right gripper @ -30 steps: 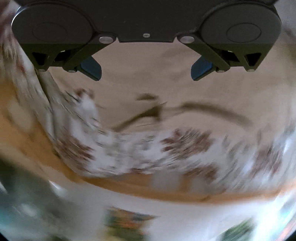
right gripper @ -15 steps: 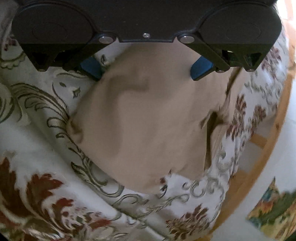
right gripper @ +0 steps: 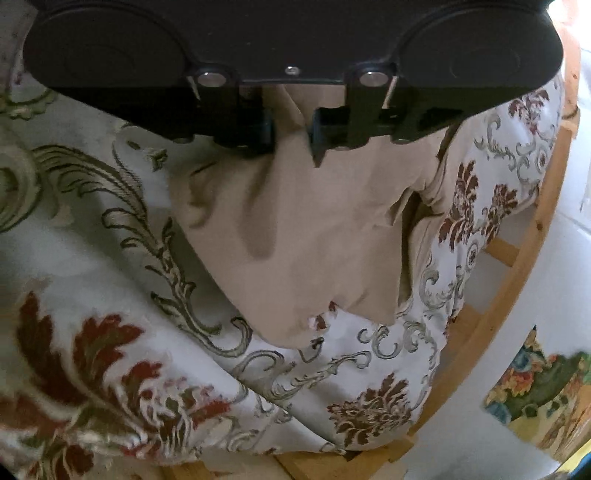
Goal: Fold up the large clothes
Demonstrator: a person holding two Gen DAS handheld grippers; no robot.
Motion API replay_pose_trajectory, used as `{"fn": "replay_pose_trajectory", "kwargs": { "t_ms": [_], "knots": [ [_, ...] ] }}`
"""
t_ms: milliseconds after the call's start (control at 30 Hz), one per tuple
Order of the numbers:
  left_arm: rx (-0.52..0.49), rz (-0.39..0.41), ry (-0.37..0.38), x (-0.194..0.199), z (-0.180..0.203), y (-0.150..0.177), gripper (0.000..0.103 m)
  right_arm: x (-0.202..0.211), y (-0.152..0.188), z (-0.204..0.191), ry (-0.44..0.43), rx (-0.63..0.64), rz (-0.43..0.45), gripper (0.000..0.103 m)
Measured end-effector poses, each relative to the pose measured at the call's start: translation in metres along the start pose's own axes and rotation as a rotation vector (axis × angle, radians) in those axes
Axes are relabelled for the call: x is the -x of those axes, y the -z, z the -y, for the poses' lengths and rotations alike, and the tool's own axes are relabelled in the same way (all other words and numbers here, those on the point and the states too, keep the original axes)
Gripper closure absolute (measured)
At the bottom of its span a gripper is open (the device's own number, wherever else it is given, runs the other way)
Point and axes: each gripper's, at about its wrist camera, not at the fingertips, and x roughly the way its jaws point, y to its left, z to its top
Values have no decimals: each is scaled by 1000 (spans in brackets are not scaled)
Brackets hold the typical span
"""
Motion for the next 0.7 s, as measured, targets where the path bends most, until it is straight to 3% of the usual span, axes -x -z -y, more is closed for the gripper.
{"fn": "replay_pose_trajectory", "kwargs": {
  "t_ms": [133, 233, 300, 367, 433, 600, 700],
  "knots": [
    [-9, 94, -16, 22, 4, -7, 102, 28, 12, -9, -19, 65, 32, 93],
    [-22, 101, -35, 21, 2, -13, 102, 36, 26, -8, -21, 62, -5, 90],
    [-20, 86, -33, 16, 2, -11, 96, 33, 30, -9, 16, 76, -13, 77],
    [-34, 68, -47, 9, 3, -10, 85, 31, 29, -11, 45, 92, -6, 72],
    [-40, 58, -46, 7, 2, -9, 66, 29, 30, -13, 71, 103, -1, 63],
    [-3, 1, -25, -5, -2, -10, 53, 41, 42, -15, 94, 119, 1, 18],
    [34, -15, -24, -14, -6, -10, 47, 55, 65, -22, 32, 159, -15, 17]
  ]
}}
